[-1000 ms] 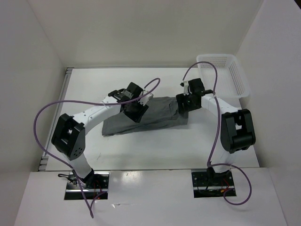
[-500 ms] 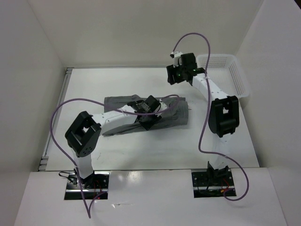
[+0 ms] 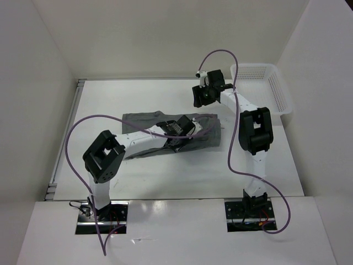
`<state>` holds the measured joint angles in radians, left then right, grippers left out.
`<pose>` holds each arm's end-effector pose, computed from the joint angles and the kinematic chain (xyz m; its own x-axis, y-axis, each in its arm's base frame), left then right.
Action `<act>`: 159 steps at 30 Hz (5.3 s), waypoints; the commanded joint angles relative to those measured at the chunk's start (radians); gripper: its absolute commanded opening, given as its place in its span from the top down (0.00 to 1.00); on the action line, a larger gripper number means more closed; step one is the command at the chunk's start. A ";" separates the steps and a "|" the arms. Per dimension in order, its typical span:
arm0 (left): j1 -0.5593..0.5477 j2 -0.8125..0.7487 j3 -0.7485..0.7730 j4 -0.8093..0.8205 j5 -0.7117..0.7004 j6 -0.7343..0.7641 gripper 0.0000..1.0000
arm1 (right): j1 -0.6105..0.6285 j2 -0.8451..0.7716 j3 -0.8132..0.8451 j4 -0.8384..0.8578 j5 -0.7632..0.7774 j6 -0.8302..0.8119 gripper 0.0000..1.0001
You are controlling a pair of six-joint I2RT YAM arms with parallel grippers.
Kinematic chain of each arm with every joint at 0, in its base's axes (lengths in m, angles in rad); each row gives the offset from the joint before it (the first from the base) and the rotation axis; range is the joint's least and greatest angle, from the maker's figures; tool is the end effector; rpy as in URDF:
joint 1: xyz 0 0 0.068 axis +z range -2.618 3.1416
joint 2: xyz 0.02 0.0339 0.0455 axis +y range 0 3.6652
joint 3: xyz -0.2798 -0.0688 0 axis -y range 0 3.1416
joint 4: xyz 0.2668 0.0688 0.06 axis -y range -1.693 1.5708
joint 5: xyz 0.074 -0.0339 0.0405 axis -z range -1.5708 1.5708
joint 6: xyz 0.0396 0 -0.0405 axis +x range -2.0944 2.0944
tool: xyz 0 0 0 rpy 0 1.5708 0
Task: Fold and stack the shorts
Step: Fold the shorts
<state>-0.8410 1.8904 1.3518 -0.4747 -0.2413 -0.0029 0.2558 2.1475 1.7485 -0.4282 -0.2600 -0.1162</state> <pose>0.2919 -0.3121 0.1984 -0.5676 0.6303 -0.5296 0.6378 0.7435 0.2012 0.4983 0.1408 0.2170 -0.6594 -0.2883 -0.6943 -0.4927 0.8633 0.1095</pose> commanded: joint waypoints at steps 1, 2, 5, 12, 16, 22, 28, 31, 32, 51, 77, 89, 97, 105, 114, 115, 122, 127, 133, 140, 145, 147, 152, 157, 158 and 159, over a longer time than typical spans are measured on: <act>-0.036 -0.059 0.076 -0.042 -0.012 0.003 0.56 | 0.013 -0.008 0.013 0.031 -0.004 -0.010 0.39; -0.049 -0.059 0.076 -0.054 0.022 0.003 0.58 | 0.013 -0.008 0.013 0.031 -0.004 -0.010 0.40; -0.049 -0.059 0.050 -0.067 0.077 0.003 0.66 | 0.023 0.002 0.013 0.031 -0.004 -0.010 0.40; -0.038 -0.036 0.017 -0.002 0.013 0.003 0.65 | 0.042 -0.008 0.002 0.040 -0.004 -0.010 0.40; -0.029 -0.016 0.017 0.034 -0.013 0.003 0.64 | 0.051 -0.026 -0.018 0.040 -0.004 -0.010 0.40; -0.029 0.004 -0.012 0.044 -0.003 0.003 0.63 | 0.051 -0.047 -0.040 0.040 -0.004 -0.010 0.40; -0.020 0.016 -0.013 0.018 0.040 0.003 0.63 | 0.051 -0.057 -0.058 0.040 -0.004 -0.010 0.40; -0.020 0.016 -0.013 0.004 0.059 0.003 0.63 | 0.051 -0.057 -0.058 0.040 -0.004 -0.019 0.40; -0.020 0.016 -0.025 0.013 0.044 0.003 0.63 | 0.051 -0.057 -0.058 0.040 -0.004 -0.019 0.40; 0.019 0.045 -0.034 0.047 0.046 0.003 0.94 | 0.080 -0.057 -0.107 -0.010 -0.035 -0.175 0.32; 0.028 -0.100 -0.042 -0.222 0.353 0.003 1.00 | 0.131 -0.038 0.008 -0.265 -0.313 -0.431 0.22; 0.028 -0.119 -0.051 -0.222 0.362 0.003 1.00 | 0.247 -0.038 -0.199 -0.149 -0.001 -0.433 0.21; 0.019 -0.119 -0.051 -0.222 0.372 0.003 1.00 | 0.247 -0.011 -0.132 -0.076 0.048 -0.266 0.97; -0.001 -0.085 -0.040 -0.222 0.407 0.003 1.00 | 0.257 0.063 -0.004 0.009 0.149 -0.113 1.00; -0.001 -0.033 0.019 -0.191 0.427 0.003 1.00 | 0.266 0.072 -0.004 0.052 0.238 -0.086 0.96; -0.001 -0.033 0.020 -0.191 0.427 0.003 0.98 | 0.266 0.072 -0.004 0.052 0.238 -0.077 0.92; -0.010 -0.034 0.053 -0.202 0.424 0.003 0.44 | 0.254 -0.011 0.029 0.043 0.216 -0.073 0.20; -0.010 -0.085 0.121 -0.254 0.424 0.003 0.39 | 0.197 -0.121 0.043 0.022 0.254 -0.030 0.17; 0.123 -0.203 0.144 -0.350 0.556 0.003 0.39 | 0.083 -0.308 -0.098 -0.050 0.237 -0.011 0.22; 0.436 -0.312 -0.173 -0.272 0.370 0.003 0.39 | -0.056 -0.458 -0.374 -0.184 0.044 -0.010 0.35; 0.568 -0.321 -0.260 -0.173 0.277 0.003 0.39 | -0.076 -0.511 -0.504 -0.219 -0.028 -0.066 0.30; 0.601 -0.280 -0.270 -0.139 0.277 0.003 0.39 | -0.085 -0.511 -0.535 -0.233 -0.076 -0.086 0.30; 0.692 -0.183 -0.250 -0.084 0.277 0.003 0.39 | -0.086 -0.502 -0.619 -0.221 -0.038 -0.086 0.37; 0.737 -0.065 -0.212 -0.048 0.220 0.003 0.39 | -0.086 -0.473 -0.639 -0.189 -0.018 -0.086 0.58; 0.746 -0.047 -0.203 -0.039 0.206 0.003 0.39 | -0.086 -0.463 -0.639 -0.188 -0.018 -0.086 0.64; 0.760 -0.013 -0.194 -0.039 0.194 0.003 0.39 | -0.086 -0.463 -0.639 -0.179 -0.018 -0.086 0.75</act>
<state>-0.1143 1.7977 1.1328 -0.5766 0.0040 -0.0051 0.1761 1.6859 1.1095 -0.6392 -0.2810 -0.1982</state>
